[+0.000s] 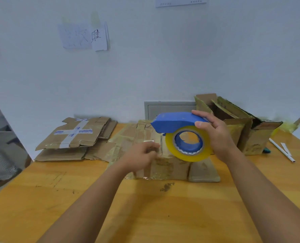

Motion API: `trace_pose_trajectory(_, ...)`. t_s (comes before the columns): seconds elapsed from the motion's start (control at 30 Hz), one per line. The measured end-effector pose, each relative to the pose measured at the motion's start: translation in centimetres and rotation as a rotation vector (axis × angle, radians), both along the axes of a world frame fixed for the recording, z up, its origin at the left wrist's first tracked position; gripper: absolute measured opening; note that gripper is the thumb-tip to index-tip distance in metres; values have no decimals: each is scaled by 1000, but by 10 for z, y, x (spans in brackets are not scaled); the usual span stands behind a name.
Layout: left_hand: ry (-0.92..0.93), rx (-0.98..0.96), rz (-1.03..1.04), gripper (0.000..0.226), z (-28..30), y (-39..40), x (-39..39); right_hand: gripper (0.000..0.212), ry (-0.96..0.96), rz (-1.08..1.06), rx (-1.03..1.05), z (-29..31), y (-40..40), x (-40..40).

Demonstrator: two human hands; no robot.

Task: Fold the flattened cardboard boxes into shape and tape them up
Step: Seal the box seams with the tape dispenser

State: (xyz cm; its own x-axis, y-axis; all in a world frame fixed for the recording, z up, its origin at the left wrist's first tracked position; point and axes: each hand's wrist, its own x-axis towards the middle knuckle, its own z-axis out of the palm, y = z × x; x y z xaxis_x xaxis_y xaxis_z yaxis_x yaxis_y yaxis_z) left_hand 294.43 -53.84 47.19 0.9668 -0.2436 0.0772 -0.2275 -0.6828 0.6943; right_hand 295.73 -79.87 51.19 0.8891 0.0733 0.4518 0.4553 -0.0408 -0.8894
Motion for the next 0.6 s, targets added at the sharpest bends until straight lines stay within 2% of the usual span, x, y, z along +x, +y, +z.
trace_pose_trajectory(0.07,181,-287,103,26,13,-1,1,38,0,0,30,-3,-2,2)
trace_pose_trajectory(0.13,291,-444,209,25,24,-2,3,43,5,5,50,-5,-4,2)
trace_pose_trajectory(0.23,356,-434,249,51,34,-6,9,52,14,26,60,-6,-7,3)
trace_pose_trajectory(0.4,447,-438,134,59,37,-11,19,53,22,48,86,-8,-10,3)
trace_pose_trajectory(0.47,445,-462,109,53,38,-12,19,49,25,53,80,-7,-9,3)
trace_pose_trajectory(0.6,385,-631,202,28,38,-18,19,40,25,51,71,-6,-10,3)
